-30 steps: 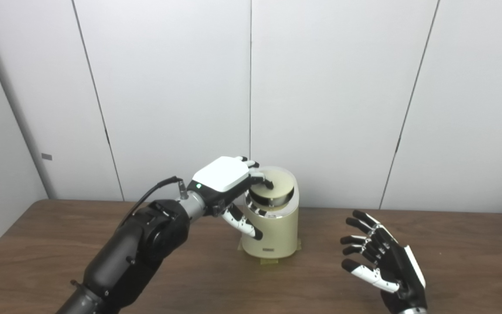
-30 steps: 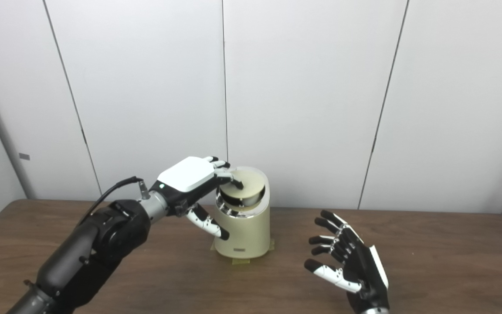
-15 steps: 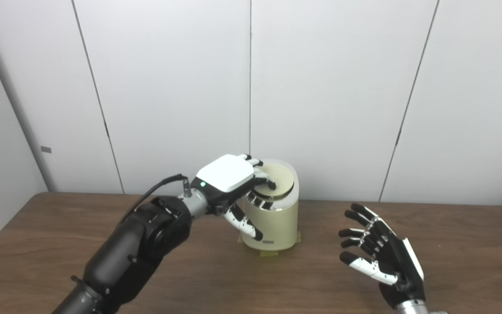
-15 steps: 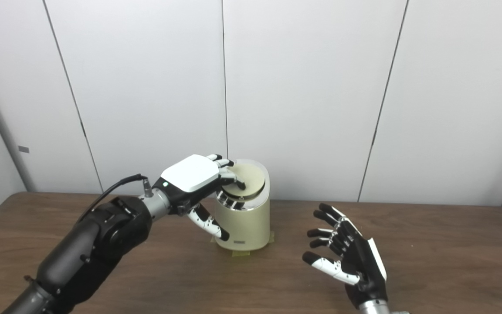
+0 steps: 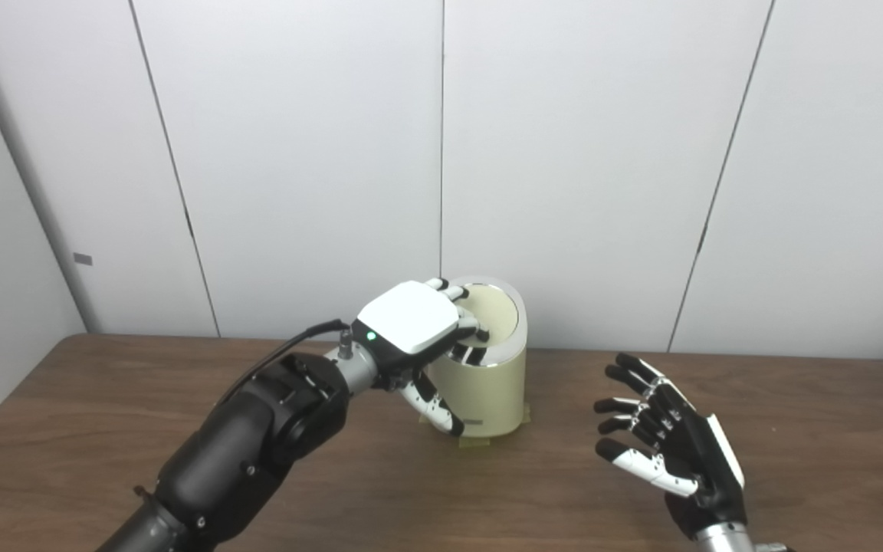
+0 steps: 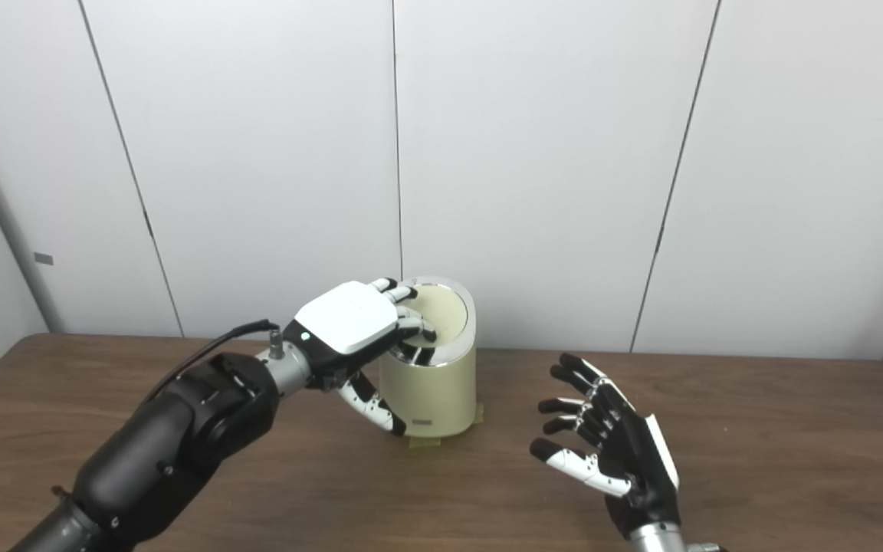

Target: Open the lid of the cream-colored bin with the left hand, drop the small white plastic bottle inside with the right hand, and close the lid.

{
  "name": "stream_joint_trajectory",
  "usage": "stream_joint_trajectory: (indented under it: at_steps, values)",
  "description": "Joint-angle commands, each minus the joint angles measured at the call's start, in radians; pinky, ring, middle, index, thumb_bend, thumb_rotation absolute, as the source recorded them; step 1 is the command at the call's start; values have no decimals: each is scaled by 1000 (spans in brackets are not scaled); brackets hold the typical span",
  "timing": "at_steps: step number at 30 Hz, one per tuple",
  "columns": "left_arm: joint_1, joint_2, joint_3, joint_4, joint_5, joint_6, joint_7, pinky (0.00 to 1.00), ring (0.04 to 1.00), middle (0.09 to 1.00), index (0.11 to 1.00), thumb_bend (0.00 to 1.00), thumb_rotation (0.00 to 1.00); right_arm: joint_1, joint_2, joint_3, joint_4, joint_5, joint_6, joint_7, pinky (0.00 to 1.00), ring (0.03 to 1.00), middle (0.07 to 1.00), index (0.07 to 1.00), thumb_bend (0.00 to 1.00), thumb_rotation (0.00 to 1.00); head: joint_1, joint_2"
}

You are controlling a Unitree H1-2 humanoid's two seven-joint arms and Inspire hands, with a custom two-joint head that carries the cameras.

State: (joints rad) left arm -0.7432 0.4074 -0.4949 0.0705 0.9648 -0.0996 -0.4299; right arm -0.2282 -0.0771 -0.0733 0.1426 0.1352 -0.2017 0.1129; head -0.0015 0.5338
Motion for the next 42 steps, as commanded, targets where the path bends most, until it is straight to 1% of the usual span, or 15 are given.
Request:
stream_joint_trajectory:
  at_steps: [1,8,11,14,16,20,23,24,26,29,31,32,36,39,42]
  values:
    - [-16,-4,-25,10,13,0,-56,1000,964,828,816,997,388,-26,-2,-6,-34,14,-22,-2,501,623,803,801,858,254,0,1]
    - [-8,-10,-36,7,8,38,-111,1000,975,836,822,989,391,-16,1,-8,-65,26,12,-3,509,620,800,795,873,262,-2,7]
    - [0,-2,-16,-19,-6,42,-94,1000,977,839,823,975,405,-15,-2,-7,-71,23,13,-3,510,622,804,797,852,250,-2,7]
    - [13,3,33,-68,-40,44,-55,1000,970,844,839,939,414,-19,-5,-9,-62,23,5,-2,505,626,803,794,863,257,0,6]
    - [36,-7,94,-105,-81,40,11,1000,955,842,829,900,421,-21,-4,-10,-58,24,4,-2,504,630,805,795,868,259,2,6]
    - [101,-60,241,-161,-191,26,173,982,914,847,830,830,357,-22,-5,-10,-53,19,2,-3,499,621,805,792,863,249,5,3]
    - [160,-114,338,-171,-250,5,310,734,852,854,839,762,332,-23,-7,-8,-48,10,-4,-5,499,615,802,793,852,248,6,0]
    - [181,-135,368,-178,-281,12,336,700,839,849,838,744,311,-23,-6,-8,-51,10,-2,-6,498,614,798,792,850,250,6,0]
    - [231,-182,426,-208,-367,72,335,673,818,838,829,727,265,-22,-4,-8,-57,14,-1,-5,499,617,779,780,846,238,6,-1]
    - [303,-233,495,-235,-545,161,297,683,820,826,822,736,208,-22,-4,-9,-53,8,-9,-7,494,610,739,755,829,224,3,-4]
    - [355,-265,545,-239,-663,222,285,729,839,845,850,740,243,-21,-4,-10,-50,-1,-12,-12,490,607,735,754,824,222,0,-3]
    - [380,-277,565,-234,-710,231,289,731,834,848,856,744,250,-20,-5,-10,-49,-3,-13,-13,491,610,739,762,826,229,0,-3]
    - [453,-296,611,-186,-851,188,288,676,779,815,851,721,274,-17,-8,-12,-48,-13,-11,-16,493,619,766,784,842,252,3,1]
    - [488,-269,613,-120,-926,96,254,587,744,811,857,714,309,-16,-8,-15,-45,-5,-6,-14,498,620,775,783,856,254,-3,0]
    - [510,-254,613,-49,-991,26,232,546,700,783,841,718,291,-16,-13,-14,-42,-10,-16,-12,499,621,778,788,848,259,-5,-1]
